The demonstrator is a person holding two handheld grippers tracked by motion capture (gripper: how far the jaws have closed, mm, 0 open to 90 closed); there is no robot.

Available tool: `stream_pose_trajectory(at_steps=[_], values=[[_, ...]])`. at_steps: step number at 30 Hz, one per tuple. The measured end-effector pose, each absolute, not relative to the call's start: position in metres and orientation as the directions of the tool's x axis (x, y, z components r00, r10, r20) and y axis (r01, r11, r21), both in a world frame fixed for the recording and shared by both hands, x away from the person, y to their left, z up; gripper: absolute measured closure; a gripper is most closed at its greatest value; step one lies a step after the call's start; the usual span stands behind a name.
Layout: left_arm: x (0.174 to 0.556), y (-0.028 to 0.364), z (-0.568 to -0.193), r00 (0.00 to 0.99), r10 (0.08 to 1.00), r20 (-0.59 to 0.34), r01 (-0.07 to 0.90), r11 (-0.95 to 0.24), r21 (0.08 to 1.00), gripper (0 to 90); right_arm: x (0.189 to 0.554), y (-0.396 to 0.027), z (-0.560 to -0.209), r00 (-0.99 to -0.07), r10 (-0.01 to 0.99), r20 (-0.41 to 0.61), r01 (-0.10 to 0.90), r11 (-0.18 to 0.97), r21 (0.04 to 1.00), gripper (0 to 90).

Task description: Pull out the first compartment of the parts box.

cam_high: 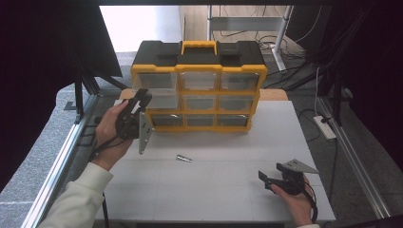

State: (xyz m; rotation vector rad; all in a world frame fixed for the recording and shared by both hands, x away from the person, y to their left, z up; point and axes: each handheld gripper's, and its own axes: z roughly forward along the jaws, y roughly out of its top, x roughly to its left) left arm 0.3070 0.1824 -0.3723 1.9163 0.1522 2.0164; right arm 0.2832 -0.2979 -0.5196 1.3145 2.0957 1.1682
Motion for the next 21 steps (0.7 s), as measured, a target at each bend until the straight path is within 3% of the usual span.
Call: stream_pose_trajectory(at_steps=[21], values=[[0.3004, 0.1830, -0.3728, -0.019, 0.325, 0.945, -0.185, -0.930, 0.316, 71.5, 0.2833, -0.2974, -0.5200, -0.474, 0.875, 0.093, 0.542, 0.207, 0.815, 16.6]])
